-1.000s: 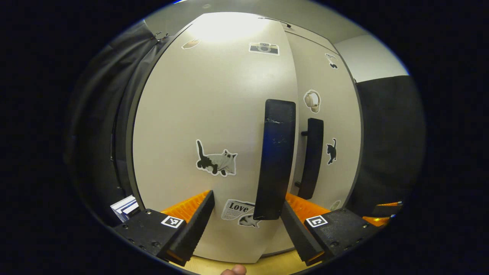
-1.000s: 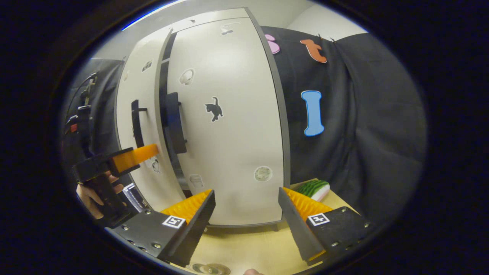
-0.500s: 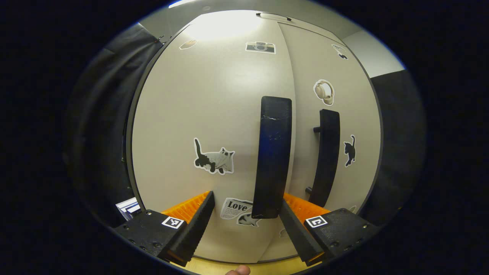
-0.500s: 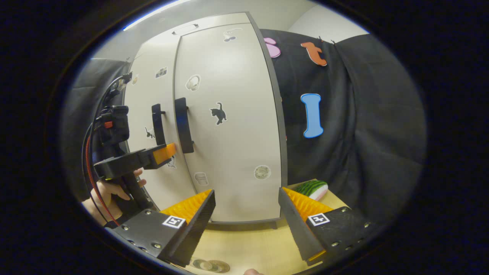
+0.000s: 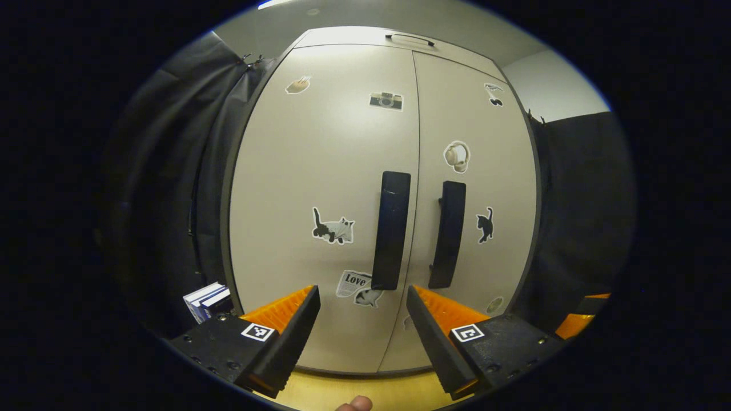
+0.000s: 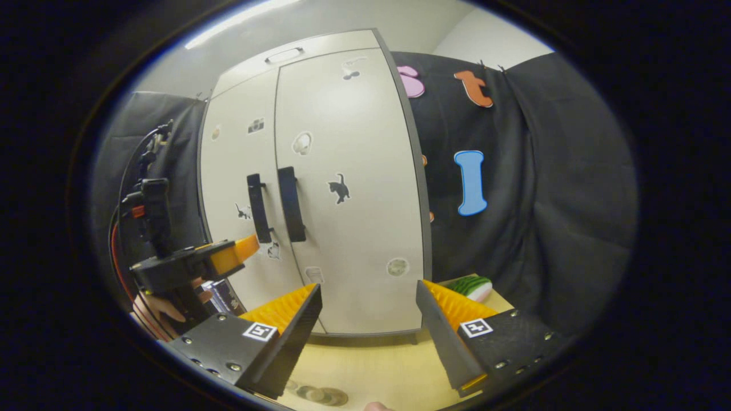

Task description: Grasp the bottle in the cabinet with the left hand and place it on the coaster, then close the right door with the right hand and the left door with the left hand.

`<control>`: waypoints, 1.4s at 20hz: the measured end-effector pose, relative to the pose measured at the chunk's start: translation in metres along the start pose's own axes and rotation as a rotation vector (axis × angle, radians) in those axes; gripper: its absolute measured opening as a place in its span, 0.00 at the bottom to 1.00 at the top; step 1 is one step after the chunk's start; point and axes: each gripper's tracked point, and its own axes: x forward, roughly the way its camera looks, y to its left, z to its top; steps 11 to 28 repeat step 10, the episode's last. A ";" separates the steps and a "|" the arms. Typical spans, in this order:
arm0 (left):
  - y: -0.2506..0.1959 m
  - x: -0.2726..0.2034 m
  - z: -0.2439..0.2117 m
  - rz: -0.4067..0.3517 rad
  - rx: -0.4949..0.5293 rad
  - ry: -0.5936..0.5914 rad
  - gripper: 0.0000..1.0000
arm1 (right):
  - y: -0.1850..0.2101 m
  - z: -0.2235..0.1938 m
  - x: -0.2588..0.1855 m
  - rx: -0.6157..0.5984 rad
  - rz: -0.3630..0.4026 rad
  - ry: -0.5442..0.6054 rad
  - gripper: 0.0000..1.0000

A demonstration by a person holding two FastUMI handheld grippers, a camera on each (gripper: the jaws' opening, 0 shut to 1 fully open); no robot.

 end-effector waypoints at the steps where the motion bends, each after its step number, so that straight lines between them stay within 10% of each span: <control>1: -0.001 -0.011 0.006 0.003 0.007 -0.011 0.97 | 0.002 0.005 -0.003 -0.009 -0.002 -0.012 1.00; 10: 0.008 -0.100 0.027 0.040 -0.001 -0.033 0.96 | 0.012 0.024 -0.018 -0.052 -0.015 -0.048 1.00; 28: 0.008 -0.100 0.027 0.040 -0.001 -0.033 0.96 | 0.012 0.024 -0.018 -0.052 -0.015 -0.048 1.00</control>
